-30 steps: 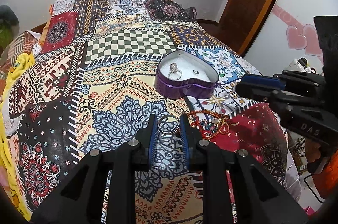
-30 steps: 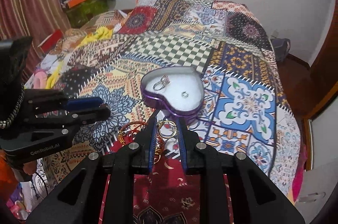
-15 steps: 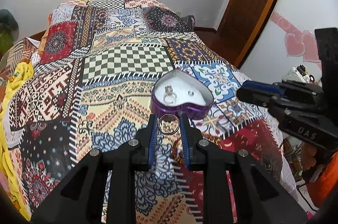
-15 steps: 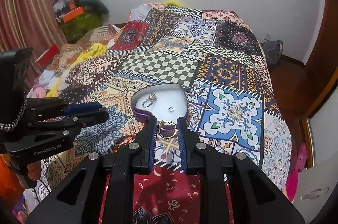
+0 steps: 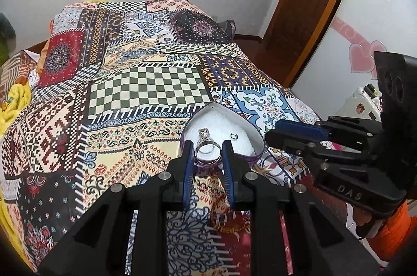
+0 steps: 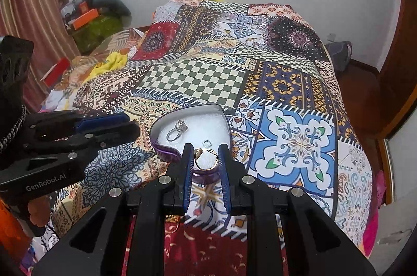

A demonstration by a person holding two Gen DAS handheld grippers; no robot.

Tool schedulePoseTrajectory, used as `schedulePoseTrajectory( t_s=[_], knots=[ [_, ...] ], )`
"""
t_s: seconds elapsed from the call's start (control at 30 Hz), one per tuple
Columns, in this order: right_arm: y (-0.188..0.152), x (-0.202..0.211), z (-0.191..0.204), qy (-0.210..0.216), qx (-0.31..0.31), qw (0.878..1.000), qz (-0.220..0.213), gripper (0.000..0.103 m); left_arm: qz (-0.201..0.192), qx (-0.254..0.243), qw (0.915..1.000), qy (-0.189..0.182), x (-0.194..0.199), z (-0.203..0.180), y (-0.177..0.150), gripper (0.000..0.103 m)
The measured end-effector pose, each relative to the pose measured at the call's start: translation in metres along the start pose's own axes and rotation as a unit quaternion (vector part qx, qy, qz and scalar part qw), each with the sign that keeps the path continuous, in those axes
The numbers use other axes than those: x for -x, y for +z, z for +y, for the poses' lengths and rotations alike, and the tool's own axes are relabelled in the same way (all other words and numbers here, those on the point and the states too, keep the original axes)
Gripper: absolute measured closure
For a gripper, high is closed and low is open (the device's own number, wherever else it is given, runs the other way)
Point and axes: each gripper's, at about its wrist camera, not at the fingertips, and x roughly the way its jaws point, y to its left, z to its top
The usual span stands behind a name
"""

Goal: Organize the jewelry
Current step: 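Carry both rings over the heart tin and open both tools to drop them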

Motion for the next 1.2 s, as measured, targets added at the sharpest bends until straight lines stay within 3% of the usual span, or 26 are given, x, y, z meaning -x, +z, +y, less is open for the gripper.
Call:
schedulePoseTrajectory(
  t_s=[0.7, 1.2],
  knots=[
    [0.001, -0.037, -0.004, 0.012, 0.015, 0.999, 0.036, 0.086, 0.032, -0.003, 0.9993, -0.018, -0.041, 0.005, 0.015, 0.083],
    [0.002, -0.04, -0.001, 0.015, 0.028, 0.998, 0.05, 0.085, 0.028, 0.0, 0.9995, -0.015, -0.031, 0.004, 0.016, 0.082]
  ],
)
